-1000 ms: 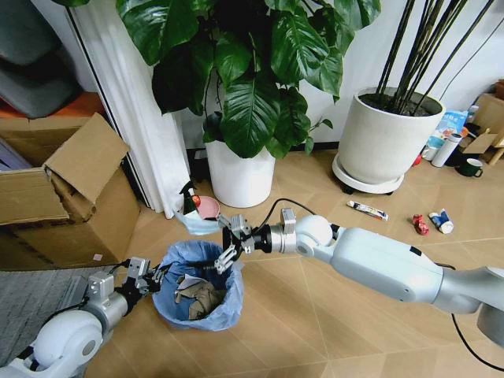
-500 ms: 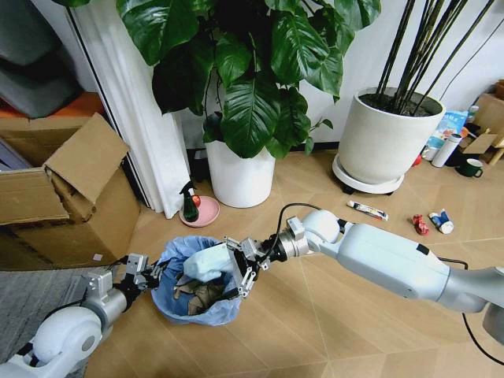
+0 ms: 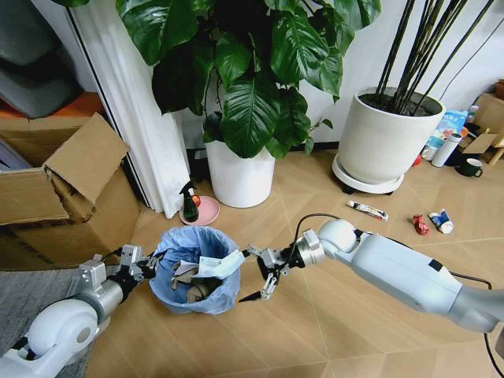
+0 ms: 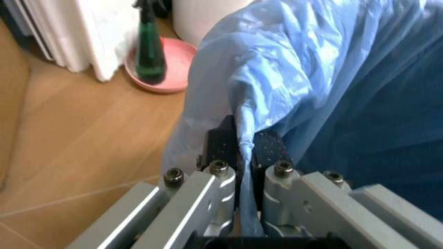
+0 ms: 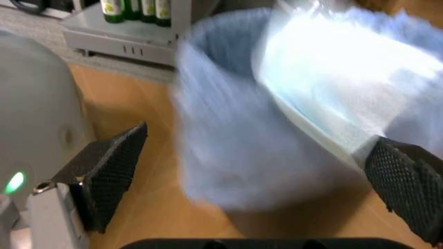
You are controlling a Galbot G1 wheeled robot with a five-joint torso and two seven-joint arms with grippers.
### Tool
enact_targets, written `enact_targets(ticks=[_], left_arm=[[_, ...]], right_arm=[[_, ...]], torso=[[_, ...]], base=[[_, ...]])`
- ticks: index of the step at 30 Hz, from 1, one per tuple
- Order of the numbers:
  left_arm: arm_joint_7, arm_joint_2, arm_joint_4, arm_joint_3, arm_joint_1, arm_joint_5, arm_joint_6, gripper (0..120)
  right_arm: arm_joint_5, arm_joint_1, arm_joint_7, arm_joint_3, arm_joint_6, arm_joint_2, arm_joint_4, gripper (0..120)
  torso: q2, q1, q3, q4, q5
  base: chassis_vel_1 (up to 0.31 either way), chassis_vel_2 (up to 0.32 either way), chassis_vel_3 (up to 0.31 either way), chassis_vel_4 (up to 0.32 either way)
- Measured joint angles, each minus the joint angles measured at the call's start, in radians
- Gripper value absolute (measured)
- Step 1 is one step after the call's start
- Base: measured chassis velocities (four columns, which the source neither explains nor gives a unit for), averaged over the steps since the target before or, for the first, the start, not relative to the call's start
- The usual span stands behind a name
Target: Pick up the trash bin and place the garbage on the floor into it.
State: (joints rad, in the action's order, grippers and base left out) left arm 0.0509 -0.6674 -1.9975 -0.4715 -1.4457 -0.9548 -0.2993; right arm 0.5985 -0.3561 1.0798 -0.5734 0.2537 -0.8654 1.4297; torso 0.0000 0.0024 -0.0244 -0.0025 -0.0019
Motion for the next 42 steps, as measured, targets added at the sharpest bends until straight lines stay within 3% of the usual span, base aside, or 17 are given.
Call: enact_targets(ticks=[13,30,42], left_arm=[[0.006,-0.006,0.003,0.023,-0.008,0.012,-0.006,0],[0.009,-0.009,-0.006,0.021,-0.016,0.018,-0.009,0],[0.006,-0.010,0.001,0.059,-0.025,0.039,-0.010,0]], right_arm=[[-0.004,-0.095,-0.006,0.127,0.003,0.035,0.016,100],[0.002,-0.099,-0.003,0.134,0.003,0.039,0.028,100],[0.058,0.002,-0.088,0.112,-0.013,-0.059,-0.008,100]], torso=[[0.000,0.000,0.000,-0.0002,0.0000],[0.000,0.000,0.000,-0.0001,-0.0001],[0.000,0.000,0.000,0.0003,-0.0002]], base=[[0.000,0.000,0.000,0.000],[0.000,0.000,0.000,0.000],[0.000,0.000,0.000,0.000]])
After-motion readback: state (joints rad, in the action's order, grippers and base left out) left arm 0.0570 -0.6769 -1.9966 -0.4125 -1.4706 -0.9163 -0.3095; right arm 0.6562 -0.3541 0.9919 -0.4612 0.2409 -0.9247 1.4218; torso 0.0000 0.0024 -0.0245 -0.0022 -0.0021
